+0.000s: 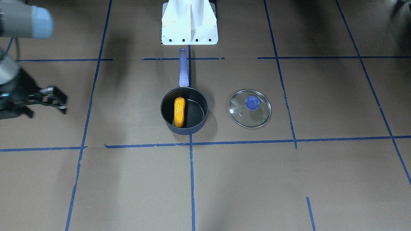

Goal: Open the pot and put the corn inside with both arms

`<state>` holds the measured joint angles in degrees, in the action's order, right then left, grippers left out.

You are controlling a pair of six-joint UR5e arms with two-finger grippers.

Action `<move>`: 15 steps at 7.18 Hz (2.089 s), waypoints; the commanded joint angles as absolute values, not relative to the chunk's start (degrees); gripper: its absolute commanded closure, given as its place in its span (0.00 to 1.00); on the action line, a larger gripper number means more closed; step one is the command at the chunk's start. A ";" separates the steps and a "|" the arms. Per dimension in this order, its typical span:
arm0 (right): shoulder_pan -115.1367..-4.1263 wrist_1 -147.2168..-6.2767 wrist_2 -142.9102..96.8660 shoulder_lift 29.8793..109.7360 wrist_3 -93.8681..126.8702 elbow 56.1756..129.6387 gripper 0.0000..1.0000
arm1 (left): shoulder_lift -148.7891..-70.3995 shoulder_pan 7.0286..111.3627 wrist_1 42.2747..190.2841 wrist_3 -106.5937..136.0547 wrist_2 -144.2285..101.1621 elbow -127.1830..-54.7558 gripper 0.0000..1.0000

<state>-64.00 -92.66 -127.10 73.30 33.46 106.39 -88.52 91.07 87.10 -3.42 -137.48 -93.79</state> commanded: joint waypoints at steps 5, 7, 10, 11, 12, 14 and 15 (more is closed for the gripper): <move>-84.61 -92.64 -139.73 83.48 0.56 93.26 0.00 | -86.22 90.88 87.28 -3.08 -137.11 -93.43 0.00; -88.92 -92.55 -139.75 89.27 -6.65 92.81 0.00 | -86.13 90.88 87.36 -3.08 -137.11 -93.60 0.00; -92.46 -92.64 -139.75 92.11 -6.59 91.67 0.00 | -86.13 90.88 87.36 -3.16 -137.20 -93.60 0.00; -92.98 -92.55 -139.75 91.33 -6.42 91.76 0.00 | -86.13 90.88 87.36 -2.99 -137.20 -93.60 0.00; -92.99 -92.55 -139.40 91.58 -6.94 90.54 0.00 | -86.13 90.88 87.36 -2.99 -137.20 -93.52 0.00; -93.08 -89.23 -139.31 92.71 -6.59 89.48 0.00 | -86.13 90.88 87.28 -3.16 -137.11 -93.51 0.00; -93.08 -87.90 -139.31 92.90 -6.50 88.86 0.00 | -86.13 90.97 87.28 -3.25 -137.02 -93.60 0.00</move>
<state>-93.04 -89.84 -139.36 92.30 -6.66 89.67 -86.13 90.89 87.31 -3.16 -137.12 -93.52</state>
